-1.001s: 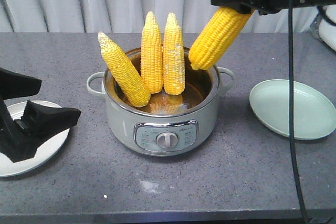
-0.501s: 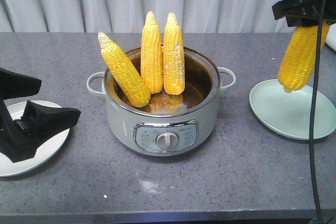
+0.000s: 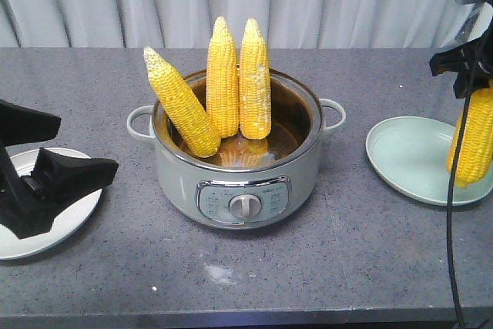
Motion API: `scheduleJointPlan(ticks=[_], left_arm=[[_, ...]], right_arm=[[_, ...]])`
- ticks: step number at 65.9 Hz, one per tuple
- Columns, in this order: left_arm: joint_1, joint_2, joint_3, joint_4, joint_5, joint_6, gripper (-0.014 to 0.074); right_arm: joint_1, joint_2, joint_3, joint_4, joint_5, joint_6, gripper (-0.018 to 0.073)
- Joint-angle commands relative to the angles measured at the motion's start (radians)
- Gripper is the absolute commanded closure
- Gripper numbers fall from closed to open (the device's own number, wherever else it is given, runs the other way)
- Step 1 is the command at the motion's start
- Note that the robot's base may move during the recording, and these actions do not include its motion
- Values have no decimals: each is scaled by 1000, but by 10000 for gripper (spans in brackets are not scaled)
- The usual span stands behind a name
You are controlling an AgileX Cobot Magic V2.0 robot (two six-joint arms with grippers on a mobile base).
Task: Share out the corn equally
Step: 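Carry the corn cob to the pale green plate and release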
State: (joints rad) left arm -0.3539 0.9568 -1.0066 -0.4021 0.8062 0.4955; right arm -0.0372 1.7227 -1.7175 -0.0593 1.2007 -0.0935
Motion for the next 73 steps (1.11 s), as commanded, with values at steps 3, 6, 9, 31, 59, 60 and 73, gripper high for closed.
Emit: scheduleJointPlan(ticks=[3,6,9,31,59,60,73], left_arm=[[-6,-6,-30,-26,-60,-2,4],[-6,-6,-30,-26,-60,-2,4],[-6,-6,-30,-26,-60,-2,4],[-6,-6,-30,-26,-60,-2,4],[-6,-6,-30,-26,-61,-2,4],[-6,-6,-30,-26,-61,-2,4],[-6,-6,-30,-26,-61,-2,4]], right_arm=[[-8,-10,-30,20,-37,-23,308],[-8,3,-30,32,-41,-31,308],[-8,13,-30,32,-51,-31,308],[-8,81,-30,32,-104,-45,308],[-8,131,-30,31,-216,-55,176],[-8,134,-30,31,-216,-55,169],[-8,164,-30,31,-215,-56,98]])
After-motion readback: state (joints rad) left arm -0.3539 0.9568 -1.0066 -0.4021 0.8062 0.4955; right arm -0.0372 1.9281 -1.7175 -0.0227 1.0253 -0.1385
